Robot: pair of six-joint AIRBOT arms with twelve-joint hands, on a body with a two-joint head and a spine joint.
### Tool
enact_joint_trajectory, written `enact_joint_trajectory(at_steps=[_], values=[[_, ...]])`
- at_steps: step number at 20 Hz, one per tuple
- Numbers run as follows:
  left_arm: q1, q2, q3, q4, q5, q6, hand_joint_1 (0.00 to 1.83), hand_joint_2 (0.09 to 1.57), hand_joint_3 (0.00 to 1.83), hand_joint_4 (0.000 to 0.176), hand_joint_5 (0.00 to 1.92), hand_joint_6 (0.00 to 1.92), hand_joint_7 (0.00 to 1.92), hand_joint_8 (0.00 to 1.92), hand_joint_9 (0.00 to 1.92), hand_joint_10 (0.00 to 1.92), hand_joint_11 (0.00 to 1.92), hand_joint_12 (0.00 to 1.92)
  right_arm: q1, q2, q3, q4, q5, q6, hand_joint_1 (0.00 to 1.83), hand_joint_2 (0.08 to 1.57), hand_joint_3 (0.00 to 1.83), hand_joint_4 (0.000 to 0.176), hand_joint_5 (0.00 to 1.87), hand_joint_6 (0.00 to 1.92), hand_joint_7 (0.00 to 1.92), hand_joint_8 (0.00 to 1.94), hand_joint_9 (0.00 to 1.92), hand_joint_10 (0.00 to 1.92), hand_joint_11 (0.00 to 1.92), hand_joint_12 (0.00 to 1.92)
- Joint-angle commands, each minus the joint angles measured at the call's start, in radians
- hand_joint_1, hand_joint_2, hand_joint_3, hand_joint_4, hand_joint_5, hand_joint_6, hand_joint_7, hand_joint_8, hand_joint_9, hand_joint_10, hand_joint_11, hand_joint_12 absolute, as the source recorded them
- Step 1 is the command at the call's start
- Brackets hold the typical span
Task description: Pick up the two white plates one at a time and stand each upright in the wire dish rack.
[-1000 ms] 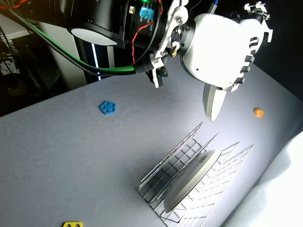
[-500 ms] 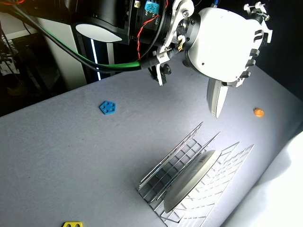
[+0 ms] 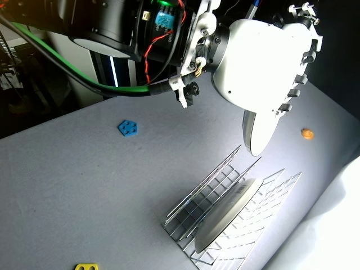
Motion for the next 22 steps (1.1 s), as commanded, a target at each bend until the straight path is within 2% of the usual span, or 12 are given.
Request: enact_joint_trajectory(at_steps=[1, 3, 7, 9, 10, 12, 17, 19, 22], values=[[-0.009, 0.006, 0.0, -0.065, -0.017, -0.004, 0.0, 1.06, 0.0, 0.0, 0.09, 0.01, 0.12, 0.01, 0.09, 0.01, 0.02, 0.01, 0.003, 0.011, 0.015, 0.03, 0.093, 0.021, 1.39, 1.07, 0.0, 0.0, 0.98, 0.91, 1.1, 0.73, 1.07, 0.95, 0.94, 0.84], [-0.009, 0.006, 0.0, -0.065, -0.017, -0.004, 0.0, 1.05, 0.0, 0.0, 0.09, 0.0, 0.11, 0.0, 0.06, 0.0, 0.0, 0.0, -0.011, 0.017, 0.029, 0.055, 0.067, 0.02, 1.39, 1.07, 0.0, 0.0, 0.97, 0.91, 1.1, 0.76, 1.06, 0.97, 0.93, 0.83], [-0.009, 0.006, -0.002, -0.062, -0.018, -0.004, 0.0, 1.07, 0.0, 0.0, 0.14, 0.02, 0.16, 0.01, 0.11, 0.02, 0.06, 0.03, -0.027, 0.026, 0.042, 0.07, 0.062, 0.02, 1.39, 1.04, 0.0, 0.0, 1.06, 0.84, 1.17, 0.59, 1.08, 0.9, 0.95, 0.81], [-0.009, 0.006, -0.002, -0.062, -0.018, -0.004, 0.0, 1.07, 0.0, 0.0, 0.14, 0.01, 0.17, 0.01, 0.13, 0.02, 0.07, 0.03, -0.033, 0.026, 0.055, 0.087, 0.054, 0.02, 1.39, 1.04, 0.0, 0.0, 1.07, 0.83, 1.17, 0.57, 1.08, 0.9, 0.95, 0.8], [-0.009, 0.006, -0.003, -0.062, -0.018, -0.004, 0.0, 1.07, 0.0, 0.0, 0.13, 0.01, 0.16, 0.01, 0.12, 0.01, 0.06, 0.03, -0.036, 0.026, 0.063, 0.096, 0.051, 0.02, 1.39, 1.05, 0.0, 0.0, 1.03, 0.89, 1.14, 0.64, 1.06, 0.93, 0.94, 0.8], [-0.009, 0.006, -0.003, -0.062, -0.019, -0.004, 0.0, 1.07, 0.0, 0.0, 0.13, 0.01, 0.16, 0.01, 0.12, 0.01, 0.06, 0.03, -0.04, 0.025, 0.077, 0.108, 0.04, 0.019, 1.39, 1.05, 0.0, 0.0, 1.04, 0.88, 1.13, 0.65, 1.08, 0.91, 0.95, 0.81], [-0.008, 0.006, -0.007, -0.062, -0.019, -0.004, 0.0, 1.06, 0.0, 0.0, 0.14, 0.01, 0.16, 0.01, 0.13, 0.01, 0.06, 0.04, -0.058, 0.025, 0.114, 0.122, 0.009, 0.018, 1.39, 1.04, 0.0, 0.0, 1.06, 0.85, 1.15, 0.61, 1.1, 0.89, 0.96, 0.81], [-0.006, 0.004, -0.008, -0.062, -0.02, -0.004, 0.0, 1.07, 0.0, 0.0, 0.12, 0.0, 0.15, 0.0, 0.11, 0.0, 0.05, 0.04, -0.07, 0.025, 0.125, 0.122, -0.004, 0.018, 1.4, 1.03, 0.0, 0.0, 1.09, 0.77, 1.18, 0.57, 1.12, 0.86, 0.97, 0.8], [-0.006, 0.004, -0.01, -0.061, -0.021, -0.004, 0.0, 1.07, 0.0, 0.0, 0.11, 0.0, 0.14, 0.0, 0.1, 0.0, 0.04, 0.04, -0.08, 0.022, 0.143, 0.122, -0.02, 0.013, 1.39, 1.05, 0.0, 0.0, 1.04, 0.86, 1.16, 0.61, 1.1, 0.89, 0.97, 0.82]])
